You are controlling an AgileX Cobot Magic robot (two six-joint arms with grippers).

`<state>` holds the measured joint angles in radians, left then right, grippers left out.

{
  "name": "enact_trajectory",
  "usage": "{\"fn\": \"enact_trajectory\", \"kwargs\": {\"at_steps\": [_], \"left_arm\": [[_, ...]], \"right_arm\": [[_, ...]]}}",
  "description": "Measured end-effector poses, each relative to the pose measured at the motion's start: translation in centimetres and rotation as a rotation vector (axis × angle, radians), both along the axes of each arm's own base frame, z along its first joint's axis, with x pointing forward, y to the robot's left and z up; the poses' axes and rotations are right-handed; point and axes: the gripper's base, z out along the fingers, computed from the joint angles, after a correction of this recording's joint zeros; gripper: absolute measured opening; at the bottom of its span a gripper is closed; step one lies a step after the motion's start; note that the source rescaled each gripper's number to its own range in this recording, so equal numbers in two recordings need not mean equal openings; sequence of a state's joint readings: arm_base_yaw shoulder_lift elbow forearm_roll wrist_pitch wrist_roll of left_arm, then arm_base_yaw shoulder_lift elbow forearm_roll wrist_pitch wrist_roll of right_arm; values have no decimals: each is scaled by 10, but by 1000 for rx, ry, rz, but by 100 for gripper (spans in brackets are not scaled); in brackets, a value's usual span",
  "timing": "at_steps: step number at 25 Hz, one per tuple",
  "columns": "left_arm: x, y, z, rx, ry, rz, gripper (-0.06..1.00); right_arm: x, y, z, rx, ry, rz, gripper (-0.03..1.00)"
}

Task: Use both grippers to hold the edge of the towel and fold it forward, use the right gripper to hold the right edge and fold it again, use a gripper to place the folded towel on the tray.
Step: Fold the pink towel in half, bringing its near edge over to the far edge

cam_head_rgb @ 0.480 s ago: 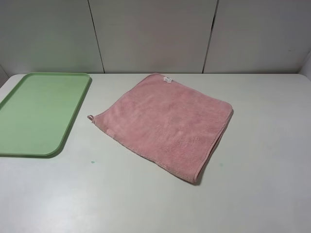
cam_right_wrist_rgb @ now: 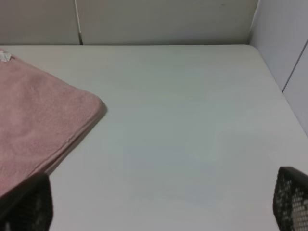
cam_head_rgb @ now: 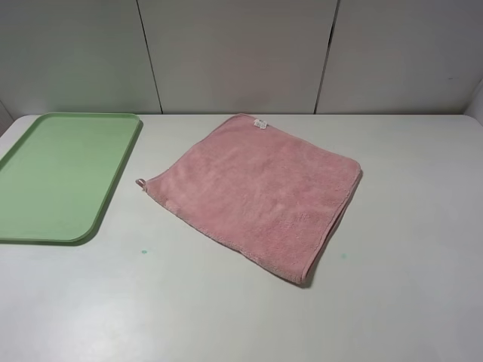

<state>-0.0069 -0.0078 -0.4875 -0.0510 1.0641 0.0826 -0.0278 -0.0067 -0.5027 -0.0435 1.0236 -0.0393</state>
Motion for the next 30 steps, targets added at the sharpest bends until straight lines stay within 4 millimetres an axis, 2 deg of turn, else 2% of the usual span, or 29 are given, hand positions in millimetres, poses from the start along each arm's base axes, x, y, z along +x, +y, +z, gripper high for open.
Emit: {"fn": "enact_trajectory", "kwargs": {"at_steps": [30], "left_arm": [[0,0,0,0,0,0,100]], "right_arm": [[0,0,0,3,0,-1,100]]}}
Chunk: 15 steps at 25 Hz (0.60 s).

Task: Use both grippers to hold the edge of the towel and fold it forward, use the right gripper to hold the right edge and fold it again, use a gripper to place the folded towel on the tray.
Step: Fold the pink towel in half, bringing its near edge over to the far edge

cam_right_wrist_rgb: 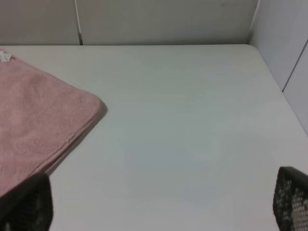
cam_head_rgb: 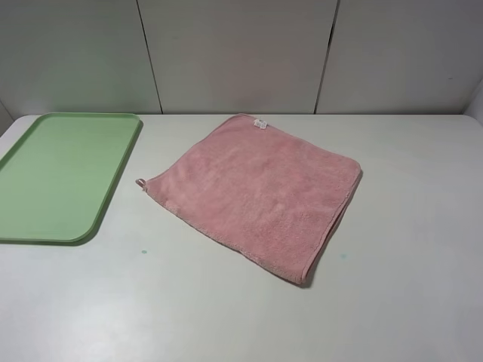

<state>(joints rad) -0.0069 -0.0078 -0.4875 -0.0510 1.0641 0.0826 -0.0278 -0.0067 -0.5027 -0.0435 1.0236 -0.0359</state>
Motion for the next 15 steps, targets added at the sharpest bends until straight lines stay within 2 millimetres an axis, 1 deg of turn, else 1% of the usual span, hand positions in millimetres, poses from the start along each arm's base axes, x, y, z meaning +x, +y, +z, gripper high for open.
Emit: {"fn": "enact_trajectory", "kwargs": {"at_steps": [5,8,12,15], "left_arm": [[0,0,0,-9,0,6,100],[4,0,4,-80,9,55,100],[21,0,14,-136,106,103,100],[43,0,26,-117,177,97,99]], "right_arm": [[0,0,0,0,0,0,100],[0,0,0,0,0,0,100],[0,0,0,0,0,0,100],[6,0,0,-6,34,3,100]]}}
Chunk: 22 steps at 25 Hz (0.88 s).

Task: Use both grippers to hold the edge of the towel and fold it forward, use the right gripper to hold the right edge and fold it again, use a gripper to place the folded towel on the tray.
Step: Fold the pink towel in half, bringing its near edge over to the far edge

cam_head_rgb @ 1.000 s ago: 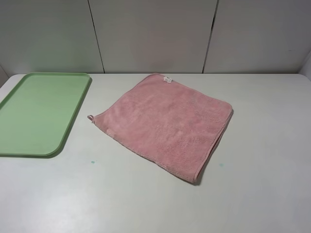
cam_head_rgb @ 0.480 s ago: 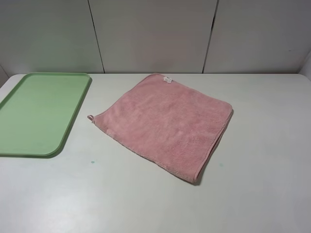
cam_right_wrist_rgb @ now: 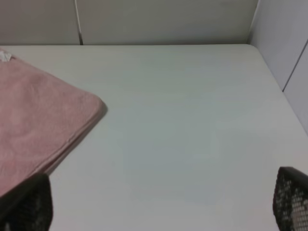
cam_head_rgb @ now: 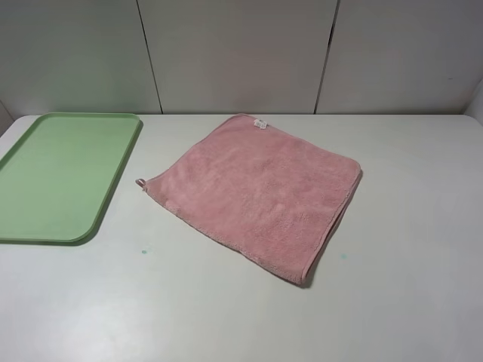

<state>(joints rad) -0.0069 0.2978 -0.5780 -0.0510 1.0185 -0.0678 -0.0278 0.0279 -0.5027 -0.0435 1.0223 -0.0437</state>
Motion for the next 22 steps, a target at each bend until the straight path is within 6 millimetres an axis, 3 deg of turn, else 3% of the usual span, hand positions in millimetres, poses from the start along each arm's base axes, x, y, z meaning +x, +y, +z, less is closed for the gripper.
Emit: {"fn": "enact_trajectory", "kwargs": {"at_steps": [5,12,16,22], "left_arm": [[45,0,24,159,75,-165,99],[126,-1,43,446,207,-550,99],[170,-10,32,612,259,-856,99],[227,-48,-9,733,248,-1169,99]], "right_arm": [[23,0,3,-26,135,21,100],[64,4,5,-31,337,101,100],[85,6,-1,-52,416,169,100],[112,16,-12,-106,491,307,100]]}}
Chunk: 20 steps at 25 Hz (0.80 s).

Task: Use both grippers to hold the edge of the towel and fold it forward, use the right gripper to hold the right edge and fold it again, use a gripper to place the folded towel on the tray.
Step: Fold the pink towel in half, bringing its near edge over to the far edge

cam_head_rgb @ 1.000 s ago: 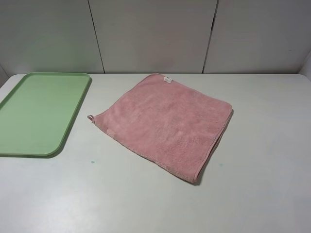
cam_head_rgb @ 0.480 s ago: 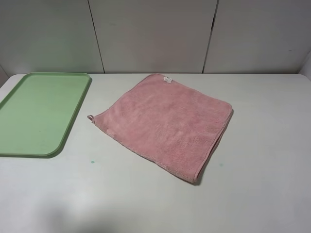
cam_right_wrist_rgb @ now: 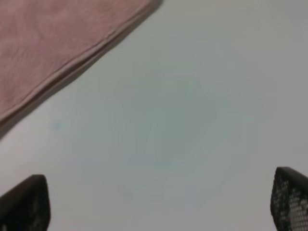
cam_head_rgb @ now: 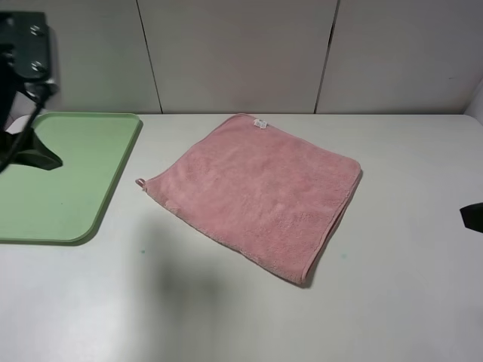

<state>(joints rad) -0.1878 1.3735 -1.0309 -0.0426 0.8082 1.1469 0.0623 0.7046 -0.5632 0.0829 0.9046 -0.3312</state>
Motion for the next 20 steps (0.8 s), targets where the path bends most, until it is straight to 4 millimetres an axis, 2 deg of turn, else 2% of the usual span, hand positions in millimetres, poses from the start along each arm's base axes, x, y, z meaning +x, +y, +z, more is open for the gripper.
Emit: {"fn": "enact_trajectory", "kwargs": {"at_steps": [5,10,13,20], "left_arm": [[29,-28,-52,57,113,-162,98],[38,-50,-103,95,257,-281,97],[37,-61,-115,111,281,-366,96],[40,-70,-120,121,224,-512,96]], "right_arm": [[20,12,-11,-32,40,120,100],[33,27,-21,-56,69,231,100],[37,34,-26,-63,92,274,100],[45,52,-36,-111,91,423,100]]}}
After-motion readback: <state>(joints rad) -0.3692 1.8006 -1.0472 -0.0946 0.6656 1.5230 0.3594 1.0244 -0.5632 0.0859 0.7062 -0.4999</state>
